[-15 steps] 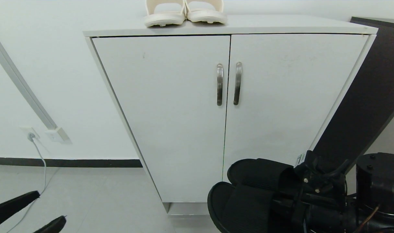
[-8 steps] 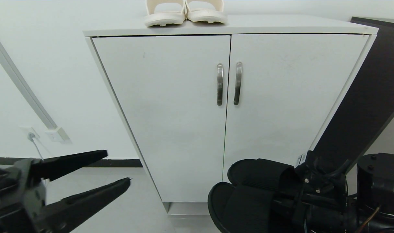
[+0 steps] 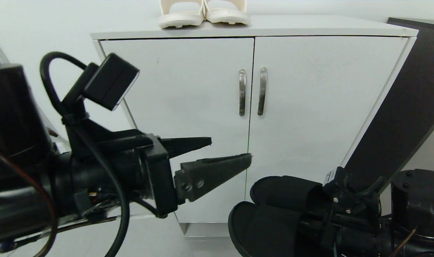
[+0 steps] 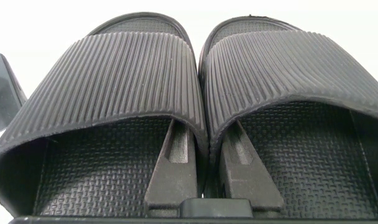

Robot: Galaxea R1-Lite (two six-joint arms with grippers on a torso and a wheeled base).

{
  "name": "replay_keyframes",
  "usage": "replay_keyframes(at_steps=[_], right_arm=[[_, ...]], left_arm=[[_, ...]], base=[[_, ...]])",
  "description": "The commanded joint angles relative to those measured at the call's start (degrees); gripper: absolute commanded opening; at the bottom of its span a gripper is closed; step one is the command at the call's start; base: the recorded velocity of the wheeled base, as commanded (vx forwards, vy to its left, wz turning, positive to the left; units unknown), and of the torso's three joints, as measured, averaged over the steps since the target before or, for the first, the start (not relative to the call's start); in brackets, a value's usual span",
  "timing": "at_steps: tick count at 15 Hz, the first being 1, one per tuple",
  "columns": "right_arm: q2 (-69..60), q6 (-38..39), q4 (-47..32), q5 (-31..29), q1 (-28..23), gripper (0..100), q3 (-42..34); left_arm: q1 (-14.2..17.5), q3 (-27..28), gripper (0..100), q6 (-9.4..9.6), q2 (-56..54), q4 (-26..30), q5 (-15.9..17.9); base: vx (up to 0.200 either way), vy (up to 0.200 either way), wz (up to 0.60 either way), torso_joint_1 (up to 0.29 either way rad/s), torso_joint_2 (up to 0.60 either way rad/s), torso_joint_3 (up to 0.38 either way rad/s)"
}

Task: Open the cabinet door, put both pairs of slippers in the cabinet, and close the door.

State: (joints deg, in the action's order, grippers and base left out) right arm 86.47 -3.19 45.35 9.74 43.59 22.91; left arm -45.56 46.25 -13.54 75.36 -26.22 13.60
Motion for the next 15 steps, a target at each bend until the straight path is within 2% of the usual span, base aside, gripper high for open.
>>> replay_keyframes(at_steps=[1, 3, 4, 6, 7, 8, 9, 10, 12, 14, 15], right_arm=[[0.72, -0.06, 0.00, 0.02, 0.00, 0, 0.03], [0.46, 0.03, 0.00, -0.07, 0.00, 0, -0.05], [0.46, 0.03, 0.00, -0.07, -0.09, 0, -0.23], [0.63, 0.12, 0.00, -0.07, -0.26, 0, -0.23], [0.72, 0.12, 0.00, -0.07, -0.44, 0, -0.23], [0.63, 0.12, 0.00, -0.16, -0.44, 0, -0.05], [0.63, 0.12, 0.00, -0.16, -0.53, 0, -0.05], [0.72, 0.12, 0.00, -0.16, -0.53, 0, -0.14], [0.72, 0.12, 0.00, -0.07, -0.53, 0, -0.14], [0.72, 0.12, 0.00, -0.07, -0.44, 0, -0.14], [0.72, 0.03, 0.00, -0.07, -0.53, 0, -0.14]], left_arm=[[-0.76, 5.34, 100, -0.43, 6.20, -0.41, 0.28], [-0.76, 9.03, 100, -0.43, 9.72, -0.50, 0.28], [-0.76, 13.16, 100, -0.43, 13.58, -0.41, 0.19], [-0.76, 17.73, 100, -0.52, 17.10, -0.76, 0.55], [-0.76, 19.67, 100, -1.31, 17.89, -0.76, 1.95], [-0.76, 21.07, 100, -4.47, 17.80, -0.76, 3.71], [-0.76, 22.57, 100, -9.13, 17.63, -0.58, 6.43], [-0.67, 23.80, 100, -9.66, 18.33, -0.23, 7.05], [0.47, 25.56, 100, -9.57, 20.97, -0.32, 6.96], [0.29, 25.64, 100, -9.31, 21.67, -0.32, 6.08], [0.03, 25.82, 100, -8.60, 22.20, -0.32, 4.50]], base=[[0.000, 0.000, 0.00, 0.000, 0.00, 0.000], [0.000, 0.000, 0.00, 0.000, 0.00, 0.000], [0.000, 0.000, 0.00, 0.000, 0.00, 0.000], [0.000, 0.000, 0.00, 0.000, 0.00, 0.000], [0.000, 0.000, 0.00, 0.000, 0.00, 0.000], [0.000, 0.000, 0.00, 0.000, 0.00, 0.000], [0.000, 0.000, 0.00, 0.000, 0.00, 0.000], [0.000, 0.000, 0.00, 0.000, 0.00, 0.000], [0.000, 0.000, 0.00, 0.000, 0.00, 0.000], [0.000, 0.000, 0.00, 0.000, 0.00, 0.000], [0.000, 0.000, 0.00, 0.000, 0.00, 0.000]])
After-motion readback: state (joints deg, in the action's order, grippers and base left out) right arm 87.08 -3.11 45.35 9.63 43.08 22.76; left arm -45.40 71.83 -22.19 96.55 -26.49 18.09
